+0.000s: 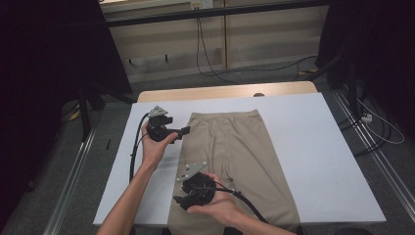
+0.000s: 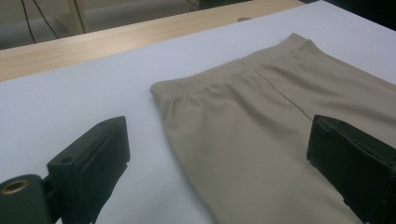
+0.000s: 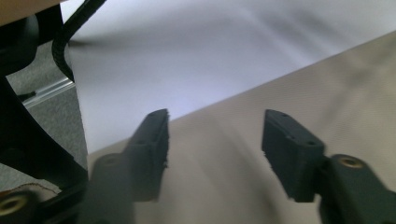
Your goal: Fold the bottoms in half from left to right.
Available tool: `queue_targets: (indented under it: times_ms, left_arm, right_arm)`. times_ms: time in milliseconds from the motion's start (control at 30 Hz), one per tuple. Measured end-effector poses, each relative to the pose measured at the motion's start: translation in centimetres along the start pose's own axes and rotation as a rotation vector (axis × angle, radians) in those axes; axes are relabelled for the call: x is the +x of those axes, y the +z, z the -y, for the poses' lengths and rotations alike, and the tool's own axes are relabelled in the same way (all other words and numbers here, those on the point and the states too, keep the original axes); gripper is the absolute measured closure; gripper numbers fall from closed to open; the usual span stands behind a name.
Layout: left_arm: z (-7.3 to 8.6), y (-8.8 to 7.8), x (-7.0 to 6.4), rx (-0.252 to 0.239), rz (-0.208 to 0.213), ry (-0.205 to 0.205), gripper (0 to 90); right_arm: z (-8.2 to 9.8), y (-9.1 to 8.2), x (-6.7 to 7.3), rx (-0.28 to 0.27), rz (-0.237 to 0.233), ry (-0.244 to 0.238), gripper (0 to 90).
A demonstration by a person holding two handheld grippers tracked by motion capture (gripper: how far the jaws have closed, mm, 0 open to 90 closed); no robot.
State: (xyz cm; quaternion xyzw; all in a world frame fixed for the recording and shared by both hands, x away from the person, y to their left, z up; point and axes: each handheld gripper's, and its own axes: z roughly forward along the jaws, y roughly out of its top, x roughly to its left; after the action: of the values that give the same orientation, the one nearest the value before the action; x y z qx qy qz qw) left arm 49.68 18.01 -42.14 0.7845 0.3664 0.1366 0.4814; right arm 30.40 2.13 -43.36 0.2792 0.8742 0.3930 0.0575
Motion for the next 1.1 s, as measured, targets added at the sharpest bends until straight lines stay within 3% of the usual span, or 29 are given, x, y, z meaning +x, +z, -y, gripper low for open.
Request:
queue_targets:
  times_ms: [67,233,367,500,600,700,733,800,867,933,967,1000,1033,1100]
  left_arm:
    - [0.0,0.1,0.0,0.007,0.0,0.008,6.2]
    - [0.1,0.1,0.0,0.002,0.003,0.002,6.8]
    - [0.1,0.2,-0.1,0.007,-0.003,0.014,7.1]
    - [0.1,0.3,-0.2,0.005,-0.002,0.01,7.3]
    - [0.2,0.3,-0.1,0.0,-0.009,0.006,7.9]
    - [0.2,0.2,0.0,0.003,-0.013,0.005,7.9]
    - [0.2,0.3,0.2,0.0,-0.021,-0.004,8.1]
    - [0.1,0.4,0.6,-0.012,-0.012,-0.033,9.4]
    - [-0.1,0.5,0.9,-0.002,-0.006,-0.061,11.1]
    - [-0.3,0.6,1.1,-0.004,-0.001,-0.055,21.4]
    - [-0.5,0.8,1.4,-0.003,-0.002,-0.059,21.4]
    - [-0.9,1.2,2.0,-0.003,0.007,-0.075,29.7]
    - [-1.1,1.7,2.3,-0.002,-0.007,-0.08,31.4]
    - [-1.5,2.6,3.0,-0.003,0.004,-0.101,35.0]
  right_arm:
    - [-0.1,0.9,0.4,0.034,0.019,-0.014,49.0]
    - [0.0,2.2,1.0,0.043,0.035,-0.026,53.1]
    - [-0.4,3.2,1.8,0.035,0.023,-0.02,48.4]
    - [-0.5,3.7,2.9,0.048,0.072,-0.038,42.9]
    - [-0.4,3.9,3.3,0.05,0.103,-0.035,43.7]
    - [-0.4,3.8,3.3,0.05,0.112,-0.032,48.1]
    - [-0.4,3.5,3.2,0.065,0.122,-0.035,54.9]
    - [-0.5,3.3,3.1,0.088,0.124,-0.032,59.8]
    - [-0.2,3.1,3.1,0.078,0.127,-0.005,64.9]
    - [0.1,3.0,3.1,0.061,0.128,-0.004,71.1]
    - [0.1,3.0,3.1,0.061,0.128,-0.004,71.1]
    - [0.3,2.8,2.8,0.053,0.12,0.019,86.7]
    - [0.3,2.7,2.6,0.055,0.113,0.029,88.7]
    - [0.3,2.7,2.3,0.056,0.095,0.05,89.7]
